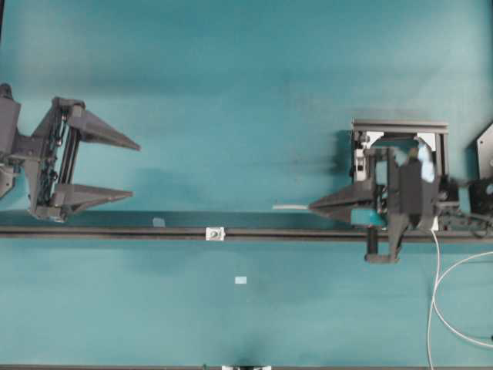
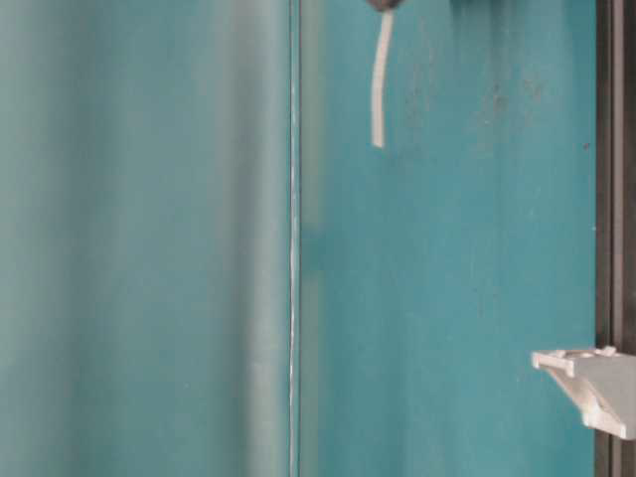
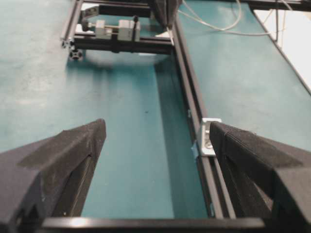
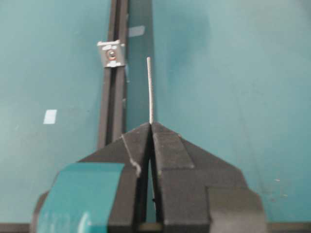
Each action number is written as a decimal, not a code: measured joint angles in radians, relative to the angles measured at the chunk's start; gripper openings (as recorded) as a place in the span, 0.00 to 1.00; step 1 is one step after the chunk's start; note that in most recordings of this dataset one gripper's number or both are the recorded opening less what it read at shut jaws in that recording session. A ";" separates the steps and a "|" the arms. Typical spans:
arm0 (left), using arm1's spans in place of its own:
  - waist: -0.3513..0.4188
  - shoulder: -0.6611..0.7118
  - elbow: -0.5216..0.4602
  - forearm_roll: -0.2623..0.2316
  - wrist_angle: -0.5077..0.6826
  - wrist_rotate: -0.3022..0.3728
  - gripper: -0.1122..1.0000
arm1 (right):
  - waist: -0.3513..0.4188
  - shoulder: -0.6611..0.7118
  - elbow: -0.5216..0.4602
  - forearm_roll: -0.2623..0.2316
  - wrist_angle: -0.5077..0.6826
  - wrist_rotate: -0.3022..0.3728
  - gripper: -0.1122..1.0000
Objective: Insert the wire into the hole on the left side and pull it with the left arm.
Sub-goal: 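Lift the wire out of the clamp and carry it toward the rail, then align the wire tip with the hole in the white bracket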
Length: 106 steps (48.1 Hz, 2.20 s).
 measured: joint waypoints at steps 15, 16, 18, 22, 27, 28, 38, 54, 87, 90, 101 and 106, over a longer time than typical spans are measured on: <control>-0.029 0.189 -0.074 0.000 -0.061 -0.009 0.82 | 0.032 0.077 -0.069 0.031 -0.008 -0.003 0.15; -0.032 0.207 -0.080 0.000 -0.069 -0.009 0.82 | 0.034 0.083 -0.072 0.035 -0.008 -0.003 0.15; -0.037 0.239 -0.092 0.000 -0.092 -0.009 0.82 | 0.037 0.094 -0.078 0.043 -0.009 -0.003 0.15; -0.052 0.308 -0.112 0.000 -0.141 -0.009 0.82 | 0.043 0.117 -0.091 0.054 -0.011 -0.003 0.15; -0.071 0.383 -0.129 0.000 -0.201 -0.012 0.82 | 0.049 0.149 -0.107 0.069 -0.014 -0.003 0.15; -0.075 0.397 -0.132 0.000 -0.212 -0.012 0.82 | 0.049 0.153 -0.110 0.072 -0.014 -0.005 0.15; -0.094 0.469 -0.143 0.000 -0.265 -0.037 0.82 | 0.063 0.224 -0.141 0.092 -0.049 -0.005 0.15; -0.110 0.518 -0.144 0.000 -0.288 -0.038 0.82 | 0.071 0.268 -0.170 0.092 -0.077 -0.005 0.15; -0.112 0.566 -0.161 0.000 -0.310 -0.038 0.82 | 0.072 0.296 -0.189 0.092 -0.078 -0.006 0.15; -0.112 0.568 -0.163 0.002 -0.310 -0.038 0.82 | 0.072 0.299 -0.189 0.092 -0.078 -0.006 0.15; -0.112 0.566 -0.169 0.000 -0.310 -0.040 0.82 | 0.072 0.321 -0.204 0.092 -0.078 -0.012 0.15; -0.112 0.566 -0.170 0.000 -0.310 -0.038 0.82 | 0.072 0.327 -0.215 0.094 -0.078 -0.012 0.15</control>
